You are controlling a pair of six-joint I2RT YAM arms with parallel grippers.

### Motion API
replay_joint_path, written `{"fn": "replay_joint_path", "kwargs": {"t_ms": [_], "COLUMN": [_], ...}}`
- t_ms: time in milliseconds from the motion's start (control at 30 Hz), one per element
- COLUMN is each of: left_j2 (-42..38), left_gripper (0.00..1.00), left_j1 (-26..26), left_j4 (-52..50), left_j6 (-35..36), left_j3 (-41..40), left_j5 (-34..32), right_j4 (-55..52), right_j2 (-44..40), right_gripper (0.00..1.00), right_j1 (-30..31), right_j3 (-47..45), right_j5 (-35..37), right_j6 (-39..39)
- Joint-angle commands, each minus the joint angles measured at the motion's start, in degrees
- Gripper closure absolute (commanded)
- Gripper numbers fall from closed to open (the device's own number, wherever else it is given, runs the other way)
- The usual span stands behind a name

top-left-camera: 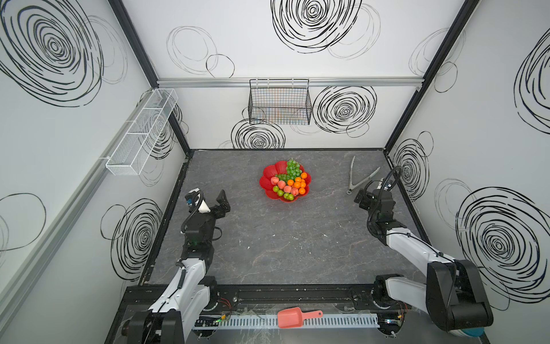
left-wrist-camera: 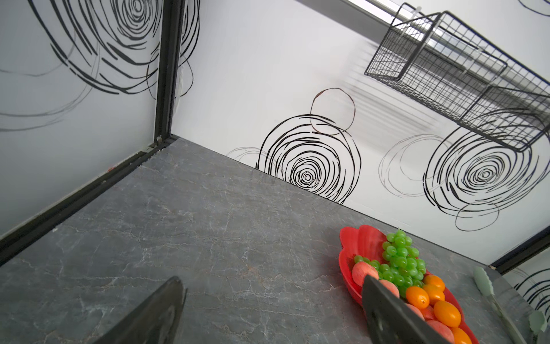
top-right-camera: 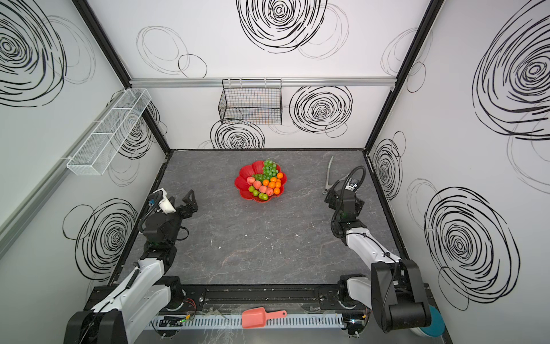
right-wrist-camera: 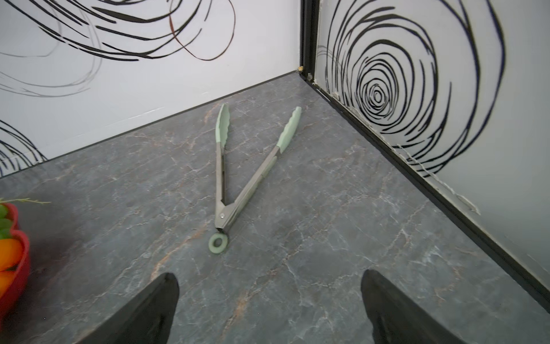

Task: Arrange fruit in a fruit bowl
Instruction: Reset both arms

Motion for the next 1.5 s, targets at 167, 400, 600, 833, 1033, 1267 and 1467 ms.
{"fn": "replay_joint_path", "kwargs": {"t_ms": [167,400,600,833,1033,1267,1467], "left_j2": [6.78,16.25,23.99,34.62,36.18,36.03,36.00], "left_gripper": [0.04,0.04,0.04,0.04,0.04,0.04,0.04], "left_j1": [-10.32,-9.45,-6.24,-4.04,-3.60,-3.43,-3.25], "left_j4": [17.01,32.68,40.93,50.23,40.25,38.54,39.04], "left_j6": [16.42,18.90,19.32,18.32,19.74,19.38,19.21], "left_j3": [-4.64,-7.83,-7.80,-7.27,-1.34,-0.61,-0.87], "left_j5": [-13.20,-9.83,-4.81,-0.16,4.34,4.39,4.56], "right_j4": [8.23,19.06,25.52,37.51,44.12,46.51,46.20], "right_j2": [5.34,6.40,11.42,13.39,16.17,16.41,16.28], "right_gripper": [0.00,0.00,0.00,0.00,0.00,0.00,0.00], "right_j1": [-4.00,-6.56,-7.31,-9.02,-8.45,-8.41,-7.99], "right_j3": [0.34,-4.56,-5.54,-10.20,-13.04,-13.63,-13.49], "right_j5": [-0.80,-7.05,-9.61,-15.56,-18.87,-19.81,-18.92], "right_j6": [-2.08,-4.80,-8.02,-11.61,-13.92,-14.30,-14.48]}}
